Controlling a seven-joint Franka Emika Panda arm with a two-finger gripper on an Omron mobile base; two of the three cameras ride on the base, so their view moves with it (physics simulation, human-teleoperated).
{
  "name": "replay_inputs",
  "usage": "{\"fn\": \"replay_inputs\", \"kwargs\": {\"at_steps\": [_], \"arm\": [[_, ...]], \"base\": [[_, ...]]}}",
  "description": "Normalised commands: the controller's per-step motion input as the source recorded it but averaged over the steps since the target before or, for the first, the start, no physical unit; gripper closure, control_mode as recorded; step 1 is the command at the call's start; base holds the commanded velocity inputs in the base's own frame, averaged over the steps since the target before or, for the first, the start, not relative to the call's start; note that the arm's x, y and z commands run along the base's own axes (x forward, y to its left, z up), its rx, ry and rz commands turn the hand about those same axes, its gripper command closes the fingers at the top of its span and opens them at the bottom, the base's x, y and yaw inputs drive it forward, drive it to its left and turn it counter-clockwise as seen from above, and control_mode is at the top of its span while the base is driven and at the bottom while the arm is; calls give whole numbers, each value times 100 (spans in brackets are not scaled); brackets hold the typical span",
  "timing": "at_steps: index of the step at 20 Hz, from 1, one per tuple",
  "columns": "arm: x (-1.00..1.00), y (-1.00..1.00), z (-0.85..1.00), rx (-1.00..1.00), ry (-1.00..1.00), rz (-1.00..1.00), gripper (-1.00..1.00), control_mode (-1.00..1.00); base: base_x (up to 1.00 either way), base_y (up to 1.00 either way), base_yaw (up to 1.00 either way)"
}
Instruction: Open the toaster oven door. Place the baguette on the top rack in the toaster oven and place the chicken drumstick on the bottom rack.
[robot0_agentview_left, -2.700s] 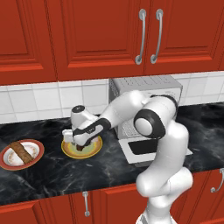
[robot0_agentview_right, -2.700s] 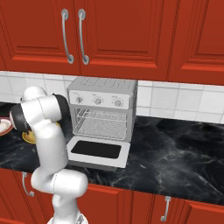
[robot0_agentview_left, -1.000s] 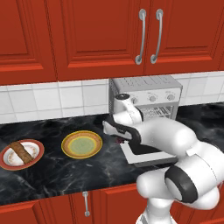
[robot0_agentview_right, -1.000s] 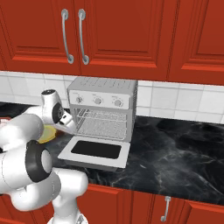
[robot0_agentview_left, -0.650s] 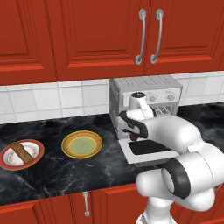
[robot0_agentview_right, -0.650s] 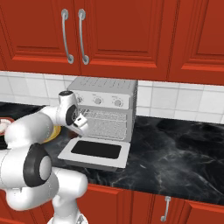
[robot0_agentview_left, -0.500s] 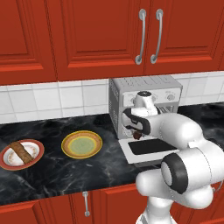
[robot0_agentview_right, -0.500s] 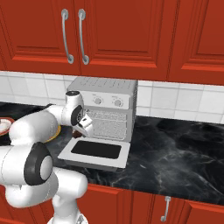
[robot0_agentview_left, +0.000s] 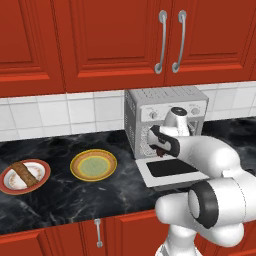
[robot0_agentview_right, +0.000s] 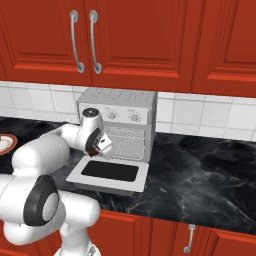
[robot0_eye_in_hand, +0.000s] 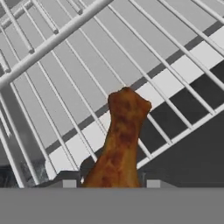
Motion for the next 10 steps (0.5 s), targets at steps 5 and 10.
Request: {"fn": "replay_inputs", "kwargs": {"at_steps": [5, 10], "arm": [[22, -16, 13, 9, -5, -9, 100, -100], [38, -1, 0, 6, -4, -8, 100, -100]], "base": [[0, 0, 0], [0, 0, 0]]}}
